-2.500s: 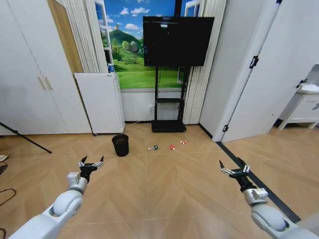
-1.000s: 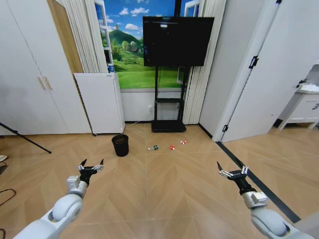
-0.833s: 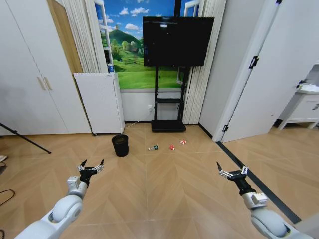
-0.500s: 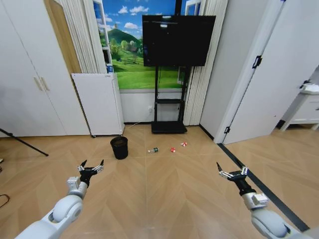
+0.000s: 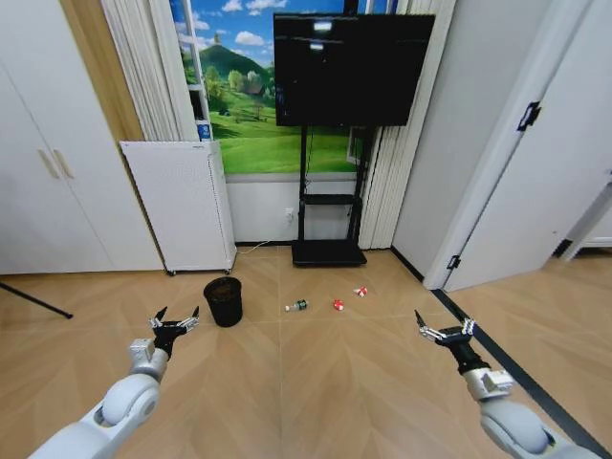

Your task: Pick up the trash bin and place the garbage on the floor into it.

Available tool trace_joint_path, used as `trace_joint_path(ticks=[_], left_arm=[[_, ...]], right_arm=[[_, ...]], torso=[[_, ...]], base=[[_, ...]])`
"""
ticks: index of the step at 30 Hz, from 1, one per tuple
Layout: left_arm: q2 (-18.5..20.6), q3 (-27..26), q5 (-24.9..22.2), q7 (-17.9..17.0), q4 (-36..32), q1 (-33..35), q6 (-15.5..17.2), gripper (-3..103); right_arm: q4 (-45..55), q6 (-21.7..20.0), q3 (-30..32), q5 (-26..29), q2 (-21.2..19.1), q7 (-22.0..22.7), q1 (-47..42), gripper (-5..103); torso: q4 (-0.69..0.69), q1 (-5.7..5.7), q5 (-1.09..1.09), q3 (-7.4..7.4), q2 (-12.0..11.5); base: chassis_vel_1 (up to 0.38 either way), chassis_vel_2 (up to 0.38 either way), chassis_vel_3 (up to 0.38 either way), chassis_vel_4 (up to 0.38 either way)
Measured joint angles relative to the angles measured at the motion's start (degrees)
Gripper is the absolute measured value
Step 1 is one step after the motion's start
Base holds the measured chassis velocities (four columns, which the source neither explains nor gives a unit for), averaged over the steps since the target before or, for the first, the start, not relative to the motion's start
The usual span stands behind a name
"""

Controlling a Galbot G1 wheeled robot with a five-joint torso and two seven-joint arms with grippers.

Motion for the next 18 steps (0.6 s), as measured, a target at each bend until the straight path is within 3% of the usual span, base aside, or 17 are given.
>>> trace_joint_path(ticks=[18], left_arm=[[-0.1, 0.3, 0.0, -0.1, 0.4, -0.6, 0.0, 100]], right_arm=[[0.0, 0.0, -0.3, -0.3, 0.1, 0.3, 0.3, 100]], torso=[[0.03, 0.00, 0.04, 0.00, 0.0]], base=[[-0.320, 0.320, 0.316, -0.323]])
